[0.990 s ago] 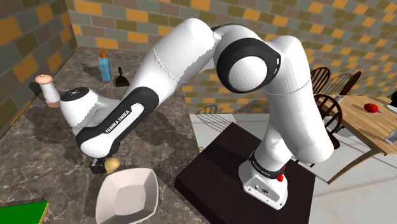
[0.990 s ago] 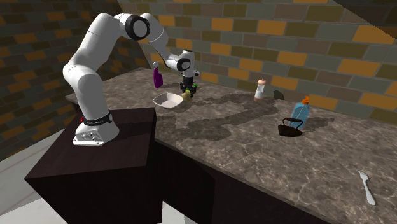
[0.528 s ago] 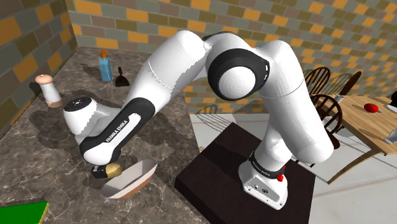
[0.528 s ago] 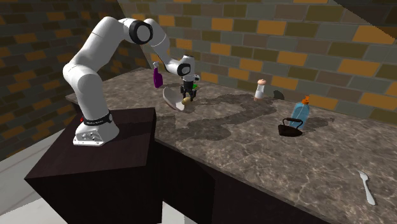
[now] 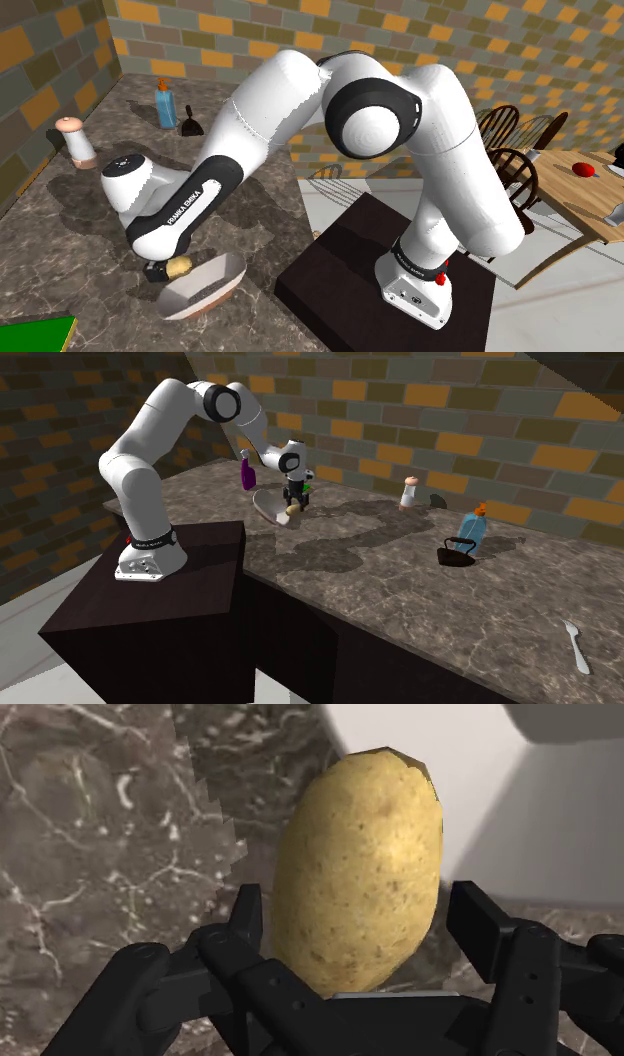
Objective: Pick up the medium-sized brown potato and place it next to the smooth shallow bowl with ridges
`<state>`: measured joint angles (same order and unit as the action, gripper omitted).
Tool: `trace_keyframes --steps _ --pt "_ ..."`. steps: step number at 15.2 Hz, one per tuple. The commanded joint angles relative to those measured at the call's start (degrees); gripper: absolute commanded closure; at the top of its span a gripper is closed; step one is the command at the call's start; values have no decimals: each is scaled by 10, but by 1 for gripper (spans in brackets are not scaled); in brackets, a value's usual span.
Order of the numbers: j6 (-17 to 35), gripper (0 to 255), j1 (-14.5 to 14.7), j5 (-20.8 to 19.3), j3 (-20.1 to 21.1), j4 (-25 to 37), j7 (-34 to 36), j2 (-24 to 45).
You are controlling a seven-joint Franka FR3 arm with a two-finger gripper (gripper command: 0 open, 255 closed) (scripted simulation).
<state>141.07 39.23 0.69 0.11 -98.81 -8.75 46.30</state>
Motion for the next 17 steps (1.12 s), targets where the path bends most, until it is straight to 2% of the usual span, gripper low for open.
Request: trace_keyframes --steps 1,5,9,17 --pt "1 0 0 0 0 -1 0 3" --pt "-1 0 0 0 0 -1 0 1" --pt "-46 0 0 0 0 -11 0 -54" --pt "-46 0 0 0 0 -11 0 -54"
